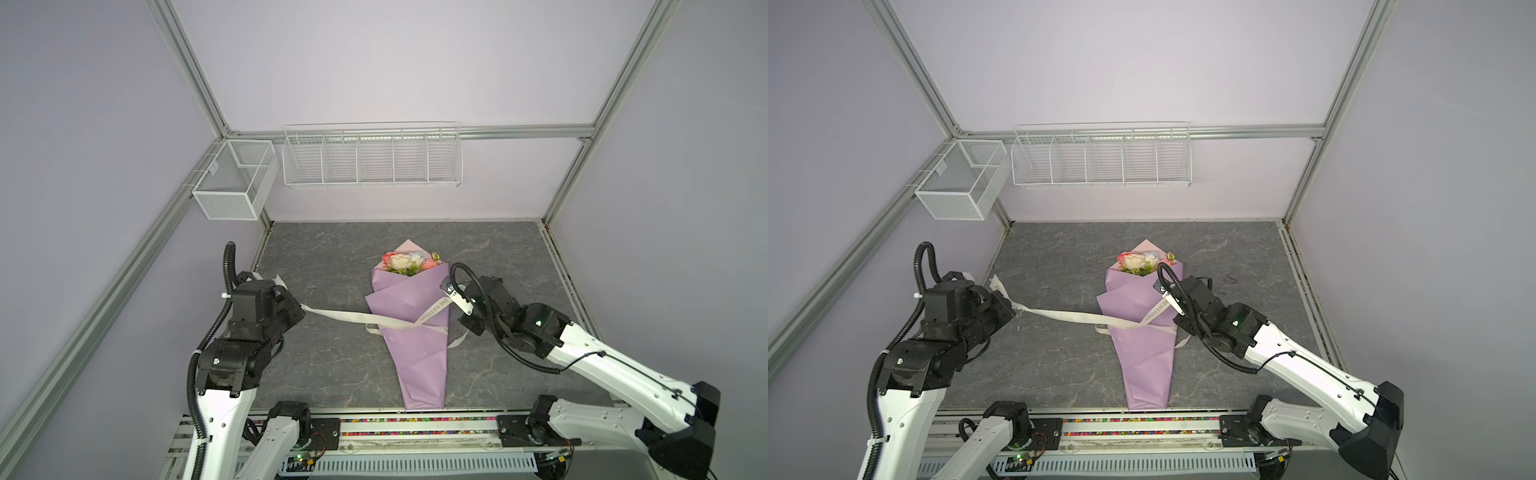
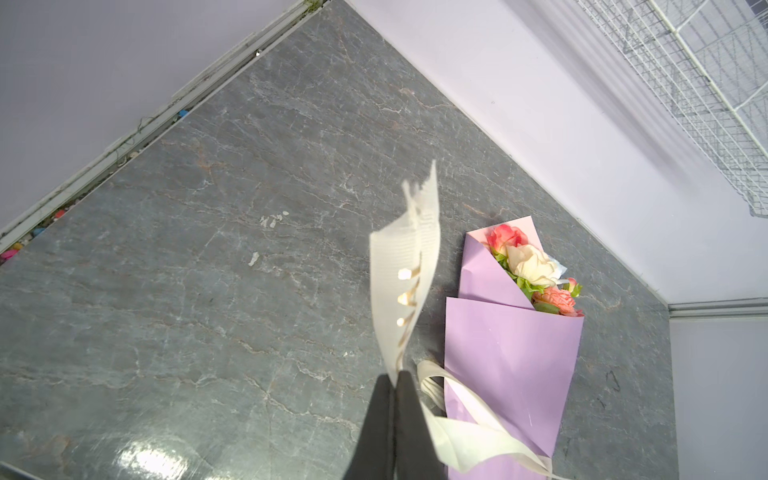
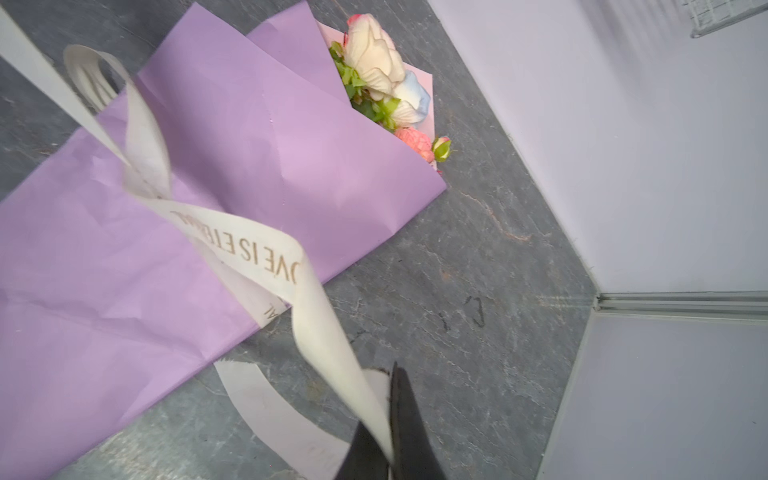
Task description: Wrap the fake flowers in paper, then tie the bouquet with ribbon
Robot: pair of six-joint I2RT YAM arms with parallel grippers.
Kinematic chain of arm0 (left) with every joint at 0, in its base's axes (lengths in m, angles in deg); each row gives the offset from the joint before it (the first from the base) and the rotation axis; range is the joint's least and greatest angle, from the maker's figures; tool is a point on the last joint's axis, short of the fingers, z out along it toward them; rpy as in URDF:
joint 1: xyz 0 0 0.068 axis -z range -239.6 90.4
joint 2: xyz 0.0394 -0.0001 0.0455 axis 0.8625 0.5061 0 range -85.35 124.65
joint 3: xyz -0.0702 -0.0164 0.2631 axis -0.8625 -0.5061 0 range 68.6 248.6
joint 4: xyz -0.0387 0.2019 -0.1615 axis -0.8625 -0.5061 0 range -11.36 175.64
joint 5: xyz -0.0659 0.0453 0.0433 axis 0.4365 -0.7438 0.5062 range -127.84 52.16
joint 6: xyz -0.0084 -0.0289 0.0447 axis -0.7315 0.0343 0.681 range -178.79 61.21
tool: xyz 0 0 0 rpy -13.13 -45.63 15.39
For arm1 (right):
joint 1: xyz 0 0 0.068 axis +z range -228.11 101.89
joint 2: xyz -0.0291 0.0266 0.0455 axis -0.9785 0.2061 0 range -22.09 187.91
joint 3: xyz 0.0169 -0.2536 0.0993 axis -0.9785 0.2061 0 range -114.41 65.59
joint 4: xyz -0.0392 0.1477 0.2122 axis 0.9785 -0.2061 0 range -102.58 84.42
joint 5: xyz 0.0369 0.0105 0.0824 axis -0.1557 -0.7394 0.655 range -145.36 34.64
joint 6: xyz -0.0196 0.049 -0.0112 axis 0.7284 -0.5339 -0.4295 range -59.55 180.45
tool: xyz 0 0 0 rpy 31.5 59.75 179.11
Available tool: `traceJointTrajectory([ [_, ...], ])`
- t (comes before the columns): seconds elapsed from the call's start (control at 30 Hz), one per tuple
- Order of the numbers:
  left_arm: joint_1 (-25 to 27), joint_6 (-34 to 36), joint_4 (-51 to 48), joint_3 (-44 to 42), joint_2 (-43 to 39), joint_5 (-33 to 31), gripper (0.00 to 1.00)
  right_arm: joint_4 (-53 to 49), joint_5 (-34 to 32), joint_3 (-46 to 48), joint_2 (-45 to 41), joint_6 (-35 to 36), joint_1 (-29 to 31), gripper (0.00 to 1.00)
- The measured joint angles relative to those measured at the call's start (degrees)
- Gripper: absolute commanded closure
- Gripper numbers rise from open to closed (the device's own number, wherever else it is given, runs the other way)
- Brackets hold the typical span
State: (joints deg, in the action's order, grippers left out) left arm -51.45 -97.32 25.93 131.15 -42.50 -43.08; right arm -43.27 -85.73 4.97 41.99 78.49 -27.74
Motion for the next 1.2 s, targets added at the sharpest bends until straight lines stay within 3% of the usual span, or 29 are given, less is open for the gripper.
traceJointTrajectory([
  [0.3,0.0,-3.7,-0.5,-14.1,-5.5,3.9,1.0,10.5,-5.1,-1.7,7.3,9.0,-1.7,0.92],
  [0.53,0.0,-4.7,-0.6,-12.7,-10.0,4.0,1.0,16.0,4.0,-5.9,15.0,8.0,-3.6,0.91],
  [0.57,0.0,-5.0,-0.6,-12.8,-10.3,3.8,0.97,16.3,5.1,-6.7,16.1,7.8,-3.6,0.91],
  [0.67,0.0,-6.2,-0.2,-14.5,-10.7,3.1,0.65,16.2,6.6,-10.3,20.3,6.8,-3.6,0.92],
  [0.73,0.0,-7.1,0.0,-17.0,-10.5,2.6,0.55,15.8,7.0,-12.0,22.1,6.1,-3.6,0.92],
  [0.93,0.0,-9.2,0.3,-21.0,-9.4,1.0,0.47,15.8,9.1,-11.6,20.1,5.6,-3.6,0.91],
  [1.07,0.6,-8.7,5.6,-21.9,-8.7,3.8,0.52,16.4,10.5,-9.8,15.7,5.5,-3.6,0.91],
  [1.2,9.3,-6.1,17.3,-25.7,-4.3,8.9,0.53,17.2,11.3,-8.2,12.8,5.0,-3.7,0.91],
])
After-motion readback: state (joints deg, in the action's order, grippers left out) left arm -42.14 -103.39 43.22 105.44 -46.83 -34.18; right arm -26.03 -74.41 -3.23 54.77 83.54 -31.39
